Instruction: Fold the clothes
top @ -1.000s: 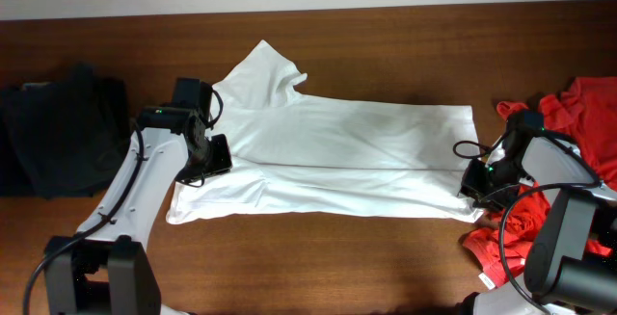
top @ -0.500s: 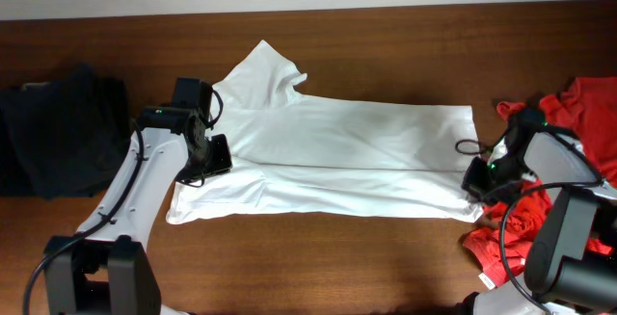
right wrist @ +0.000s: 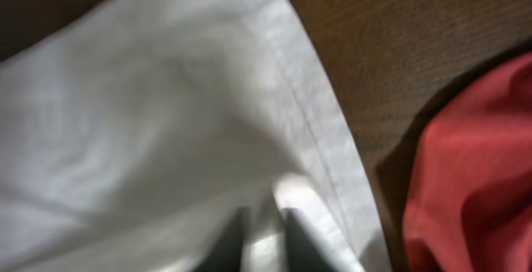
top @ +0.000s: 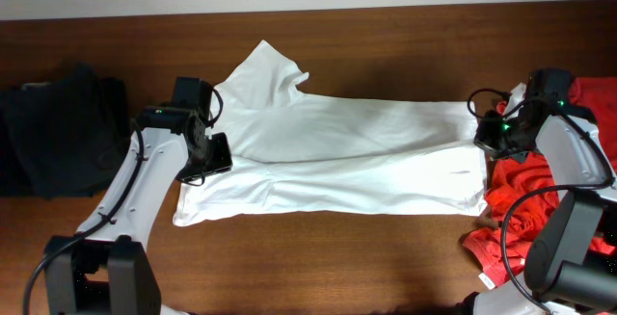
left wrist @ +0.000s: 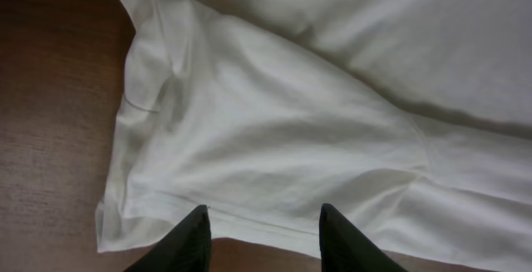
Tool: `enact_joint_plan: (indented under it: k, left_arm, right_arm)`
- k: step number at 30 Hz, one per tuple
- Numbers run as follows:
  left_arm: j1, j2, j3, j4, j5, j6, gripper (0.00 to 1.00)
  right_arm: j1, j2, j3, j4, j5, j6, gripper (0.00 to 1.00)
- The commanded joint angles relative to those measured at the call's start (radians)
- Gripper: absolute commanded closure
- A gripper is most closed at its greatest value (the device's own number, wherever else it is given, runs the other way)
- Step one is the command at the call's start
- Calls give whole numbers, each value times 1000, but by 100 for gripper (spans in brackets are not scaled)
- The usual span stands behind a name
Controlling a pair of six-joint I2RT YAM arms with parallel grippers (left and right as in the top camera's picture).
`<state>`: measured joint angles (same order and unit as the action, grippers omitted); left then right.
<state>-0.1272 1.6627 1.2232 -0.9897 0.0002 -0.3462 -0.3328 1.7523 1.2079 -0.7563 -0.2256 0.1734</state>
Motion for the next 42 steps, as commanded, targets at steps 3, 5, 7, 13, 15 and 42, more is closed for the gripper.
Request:
enact_joint_plan:
  k: [3,5,7,13,15,42]
  left_arm:
    - [-13,8,5,-20,73,31,54]
    - [-47,8,5,-23,90,80,54]
    - [-95,9,5,-20,89,117,53]
    - [-244,53,-2,-17,-30,117,51]
    - [-277,106,-7,-11,-72,117,50]
    - [-252,273,184,127,-318,93,55]
  right_arm:
    - [19,8,12,-105,6,-8,57]
    - [20,8,5,-211,23,-8,64]
    - [19,8,-33,-257,47,-8,65]
    - [19,8,-153,-246,58,-8,73]
    - [19,8,-158,-246,58,-8,73]
    - [19,8,-158,-238,58,-8,65]
